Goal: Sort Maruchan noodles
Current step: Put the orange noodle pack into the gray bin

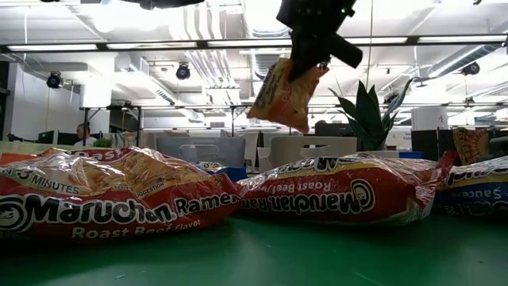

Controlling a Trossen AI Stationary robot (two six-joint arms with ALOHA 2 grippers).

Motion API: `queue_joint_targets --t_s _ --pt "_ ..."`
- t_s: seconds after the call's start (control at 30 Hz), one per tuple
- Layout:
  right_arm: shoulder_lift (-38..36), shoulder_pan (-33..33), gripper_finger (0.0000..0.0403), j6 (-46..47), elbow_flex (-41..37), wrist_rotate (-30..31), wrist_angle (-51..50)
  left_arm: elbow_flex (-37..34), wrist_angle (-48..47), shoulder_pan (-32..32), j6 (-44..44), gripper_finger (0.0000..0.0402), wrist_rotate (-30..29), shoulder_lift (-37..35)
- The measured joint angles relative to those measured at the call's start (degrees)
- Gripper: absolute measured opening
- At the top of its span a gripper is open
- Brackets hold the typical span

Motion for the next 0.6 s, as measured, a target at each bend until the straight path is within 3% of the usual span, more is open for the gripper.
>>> queue_joint_targets --t_s 0.47,0.6 --pt "8.21 -4.14 0.0012 0.01 13.45 0.17 -7.94 -2.60 -0.65 1.77 1.63 0.0037 -0.11 -3.67" --pt "12.19 -6.64 0.0012 1.32 20.07 -5.72 -13.77 -3.05 -0.94 1.90 1.26 0.0037 -0.13 -3.95"
